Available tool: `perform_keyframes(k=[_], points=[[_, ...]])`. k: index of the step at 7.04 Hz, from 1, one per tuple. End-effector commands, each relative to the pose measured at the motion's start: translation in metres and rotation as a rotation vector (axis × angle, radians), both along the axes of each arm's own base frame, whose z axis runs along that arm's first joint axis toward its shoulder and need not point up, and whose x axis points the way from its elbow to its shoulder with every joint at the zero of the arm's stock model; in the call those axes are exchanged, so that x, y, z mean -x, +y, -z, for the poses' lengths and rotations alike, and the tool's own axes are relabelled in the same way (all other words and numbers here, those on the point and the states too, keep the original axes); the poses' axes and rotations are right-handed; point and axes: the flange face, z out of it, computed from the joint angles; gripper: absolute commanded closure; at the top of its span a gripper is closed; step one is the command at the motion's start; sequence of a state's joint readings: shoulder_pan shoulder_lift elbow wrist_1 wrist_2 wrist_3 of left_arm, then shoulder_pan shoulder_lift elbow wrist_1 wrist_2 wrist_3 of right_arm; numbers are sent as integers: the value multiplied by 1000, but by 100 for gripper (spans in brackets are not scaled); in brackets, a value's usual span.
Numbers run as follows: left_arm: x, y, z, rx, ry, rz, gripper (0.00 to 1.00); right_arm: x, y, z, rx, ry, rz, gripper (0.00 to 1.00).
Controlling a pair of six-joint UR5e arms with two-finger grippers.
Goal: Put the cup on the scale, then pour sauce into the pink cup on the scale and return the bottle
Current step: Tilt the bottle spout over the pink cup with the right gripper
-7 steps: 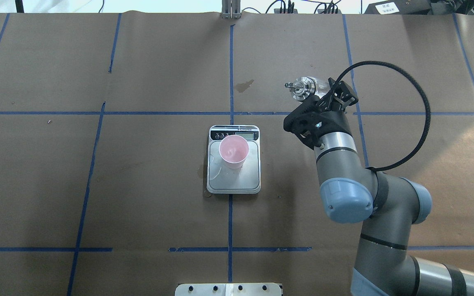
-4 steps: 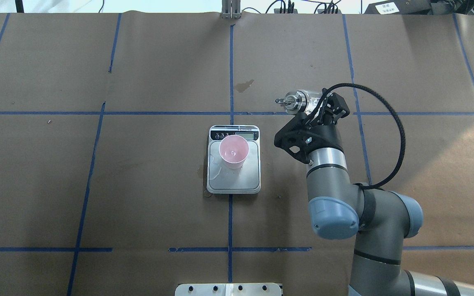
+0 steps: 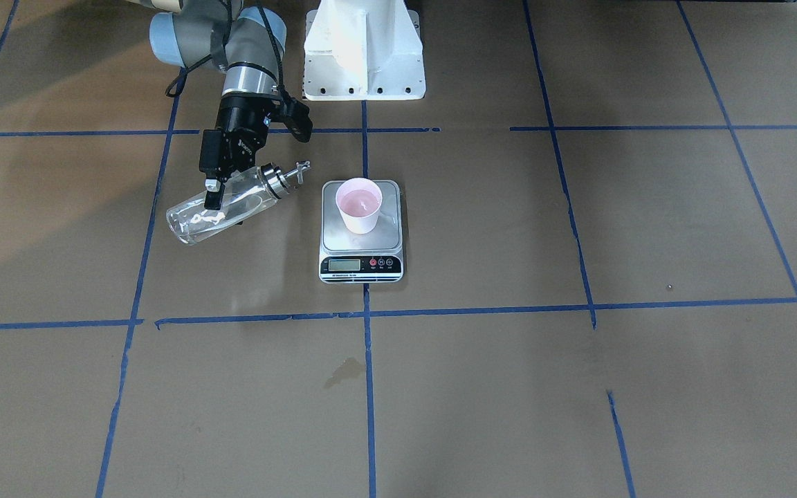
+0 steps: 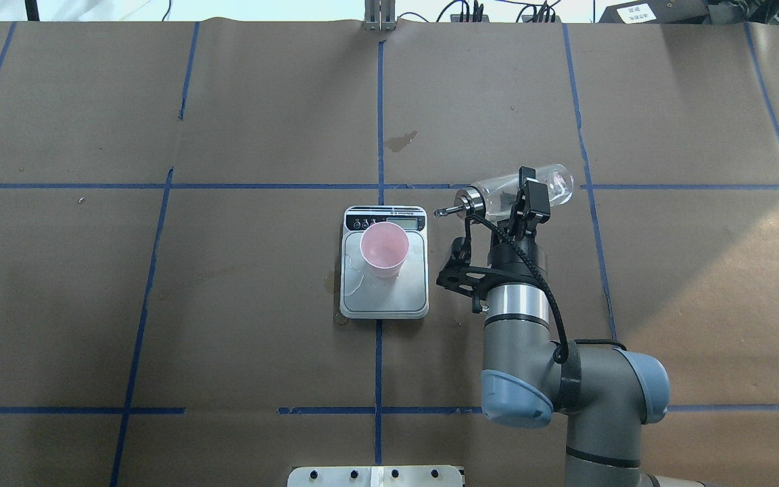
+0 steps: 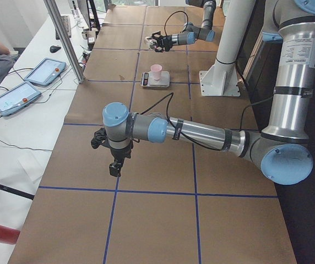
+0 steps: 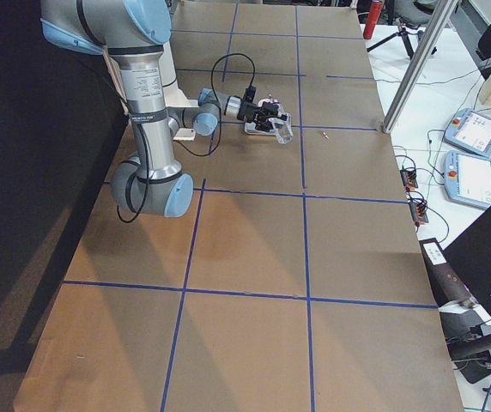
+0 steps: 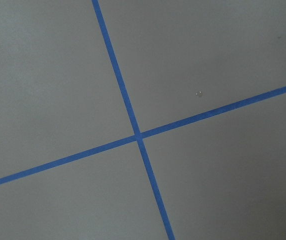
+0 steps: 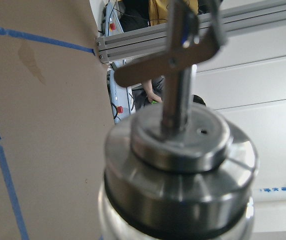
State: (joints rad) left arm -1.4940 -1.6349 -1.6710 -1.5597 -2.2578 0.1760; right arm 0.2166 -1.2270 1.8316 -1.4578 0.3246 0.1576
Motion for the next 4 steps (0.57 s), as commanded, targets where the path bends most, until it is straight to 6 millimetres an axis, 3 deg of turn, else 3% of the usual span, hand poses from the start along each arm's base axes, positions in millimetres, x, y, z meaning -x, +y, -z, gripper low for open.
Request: perform_keyframes(k=[1,2,4], points=[[0,0,-9,10,-3,-4,0,5,-2,21,-42,173,-2,100],[1,-1,-12,15,-3,-2,0,9,-3,32,-57,260,-6,100],[6,-3,-16,26,-4,7,0,18,-3,35,-86,423,-16,100]])
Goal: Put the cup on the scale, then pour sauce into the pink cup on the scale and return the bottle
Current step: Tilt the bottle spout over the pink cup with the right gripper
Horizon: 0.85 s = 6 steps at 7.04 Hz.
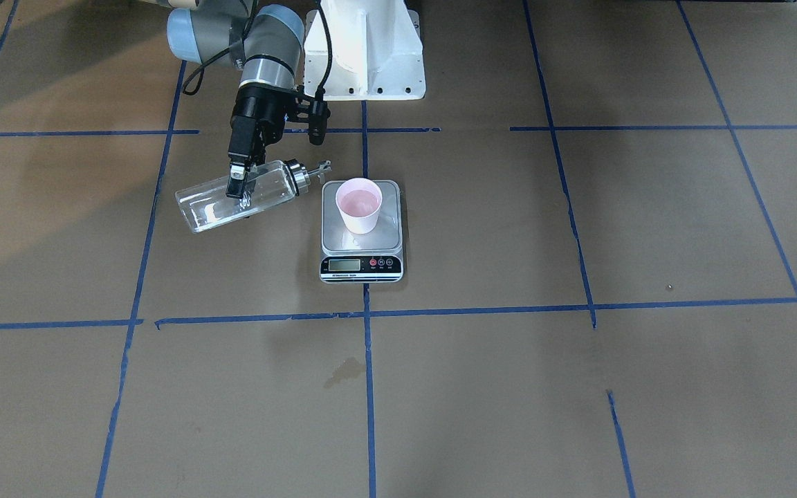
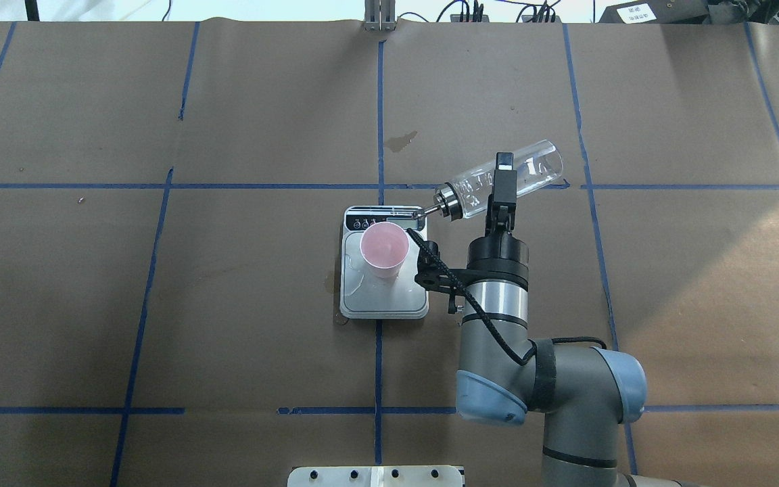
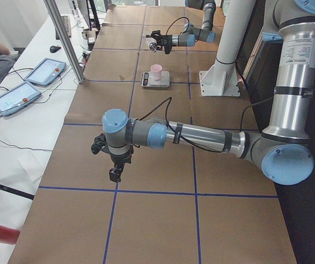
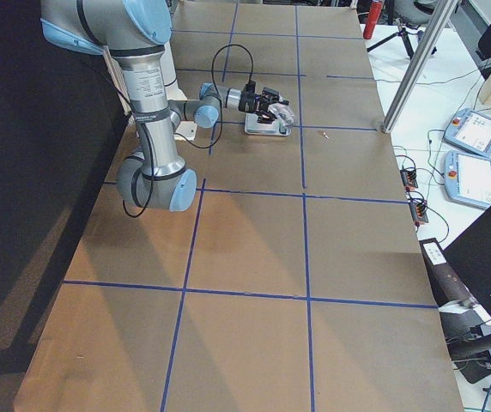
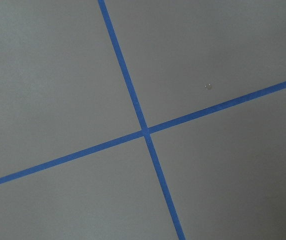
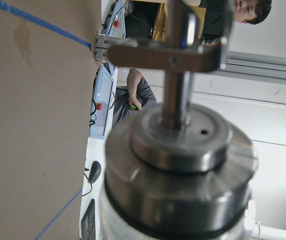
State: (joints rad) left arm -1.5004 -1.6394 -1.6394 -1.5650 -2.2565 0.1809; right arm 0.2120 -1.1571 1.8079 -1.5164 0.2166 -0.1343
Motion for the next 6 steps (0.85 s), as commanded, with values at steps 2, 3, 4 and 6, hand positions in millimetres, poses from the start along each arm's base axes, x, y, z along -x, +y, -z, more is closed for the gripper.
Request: perform_keyframes(k=[2,3,4,6], points=[[2,-3,-5,9,-1,3,0,16,-2,1,-30,219,-15,100],[2,-3,-5,9,-1,3,0,15,-3,5,-29,324,-10,100],[2,-3,-5,9,-1,3,0,14,-4,8,-39,355,-23,100],[2,-4,-4,6,1,3,0,14,-4,9,-39,356,-23,100]])
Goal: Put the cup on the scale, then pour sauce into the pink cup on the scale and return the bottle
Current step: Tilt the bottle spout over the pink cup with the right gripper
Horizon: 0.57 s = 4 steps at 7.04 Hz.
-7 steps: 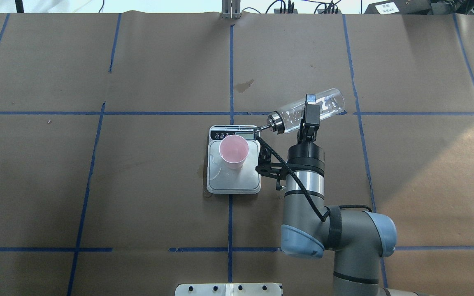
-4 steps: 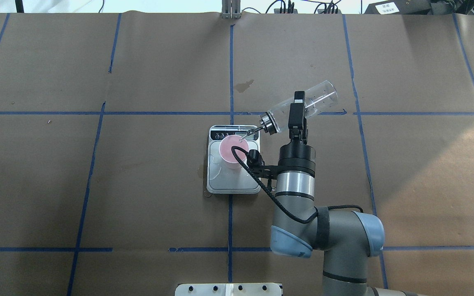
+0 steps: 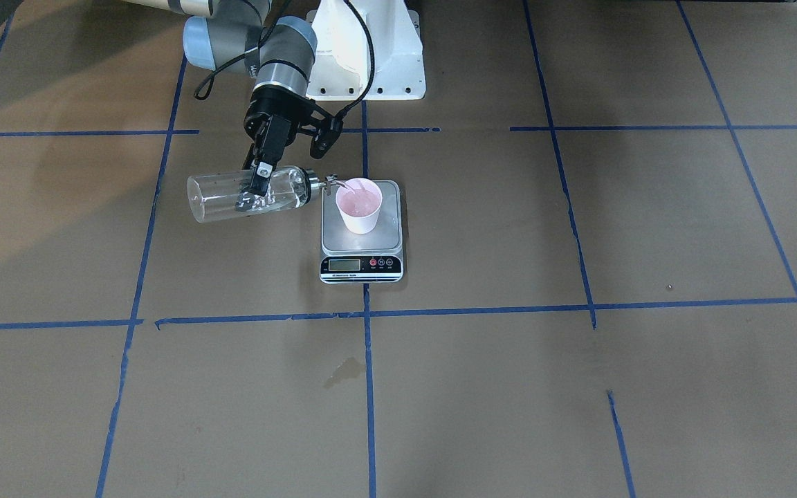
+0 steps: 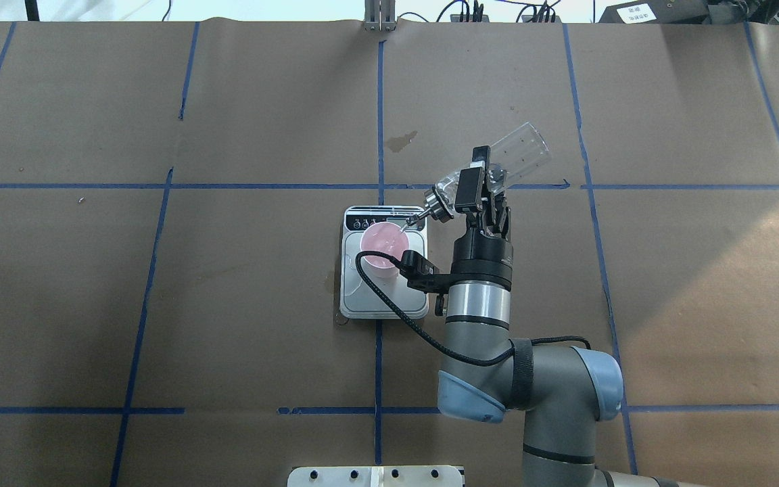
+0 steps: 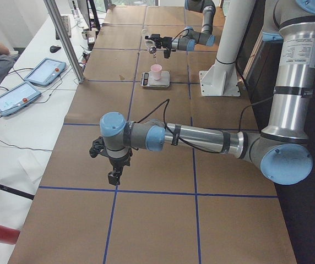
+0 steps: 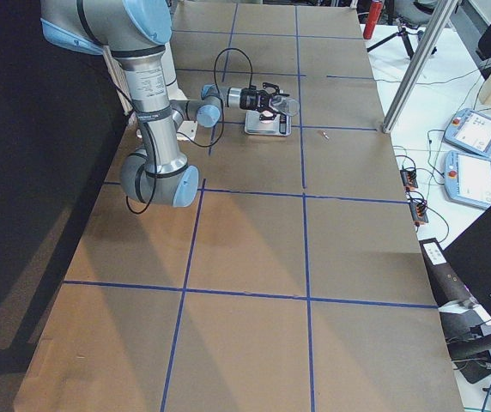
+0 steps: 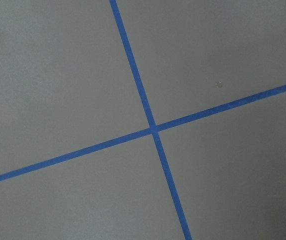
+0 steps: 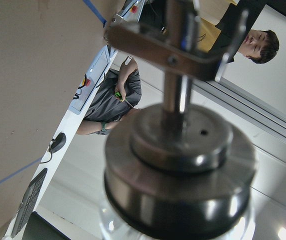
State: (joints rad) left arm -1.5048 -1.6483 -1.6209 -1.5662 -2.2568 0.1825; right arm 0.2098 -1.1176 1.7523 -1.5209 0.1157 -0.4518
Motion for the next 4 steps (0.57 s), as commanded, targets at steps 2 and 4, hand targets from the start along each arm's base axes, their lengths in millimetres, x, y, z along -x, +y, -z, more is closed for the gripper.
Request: perform_keyframes(k=[2,4], points=[[0,-1,3,-6,2,0,0,-4,3,-9,-11,-89,4,100],[0,-1,6,-10,2,0,0,-6,6,-28,-22,-184,4,100]])
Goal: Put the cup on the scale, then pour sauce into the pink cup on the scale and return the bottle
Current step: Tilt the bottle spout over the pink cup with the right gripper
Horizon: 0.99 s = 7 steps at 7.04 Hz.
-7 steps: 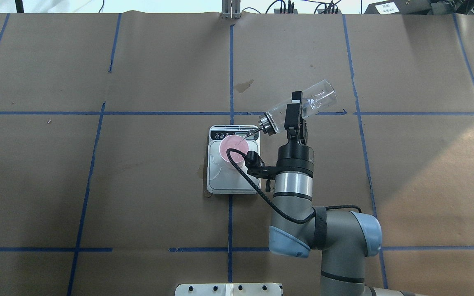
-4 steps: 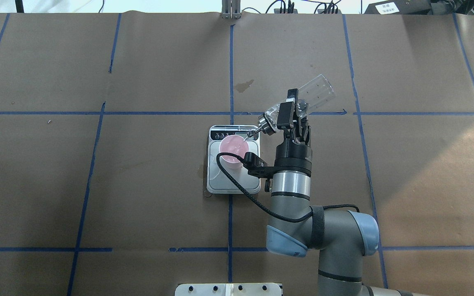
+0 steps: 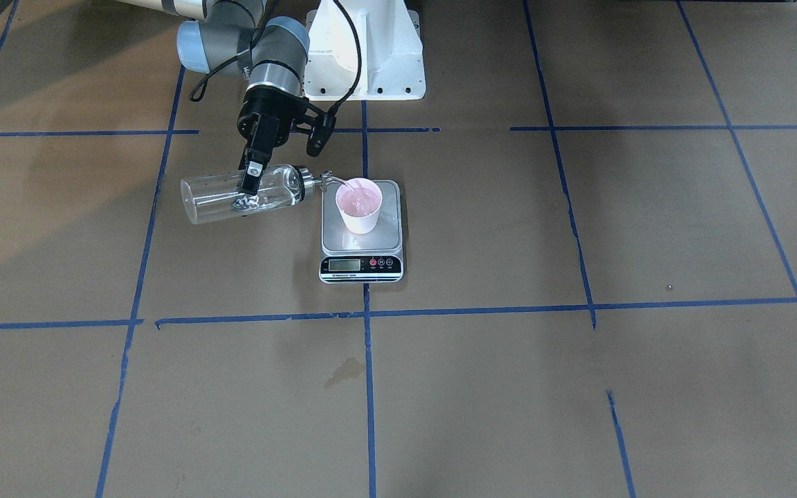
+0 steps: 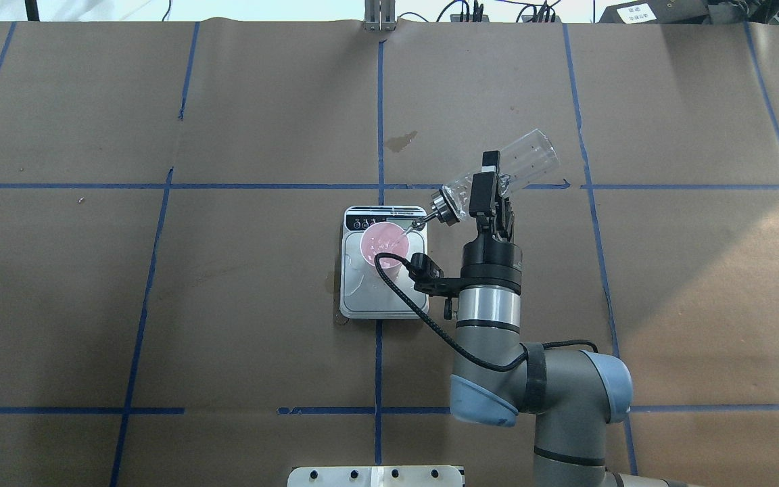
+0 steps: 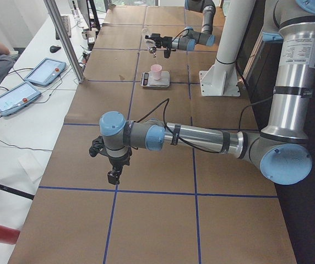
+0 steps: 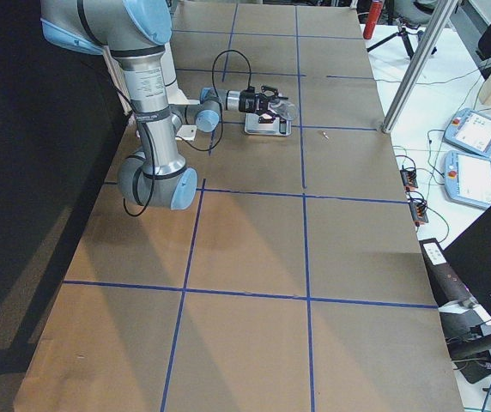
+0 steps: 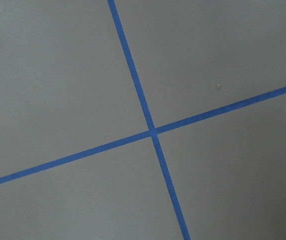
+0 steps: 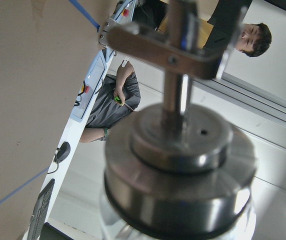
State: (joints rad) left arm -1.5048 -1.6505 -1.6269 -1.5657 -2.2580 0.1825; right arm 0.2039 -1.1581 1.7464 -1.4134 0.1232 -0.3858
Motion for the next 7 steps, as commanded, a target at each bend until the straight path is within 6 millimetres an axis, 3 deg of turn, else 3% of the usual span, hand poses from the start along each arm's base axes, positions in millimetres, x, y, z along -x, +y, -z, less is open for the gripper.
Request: perform_keyframes(k=[1,4,7], points=[[4,1,2,-3,3,8,0,3,0,-16,-5,-117,1,100],[7,2,2,0,6,15,0,8,1,-17,34,-342,25,100],[8,2,2,4,7,22,0,17,3,3,80,-584,50,100]])
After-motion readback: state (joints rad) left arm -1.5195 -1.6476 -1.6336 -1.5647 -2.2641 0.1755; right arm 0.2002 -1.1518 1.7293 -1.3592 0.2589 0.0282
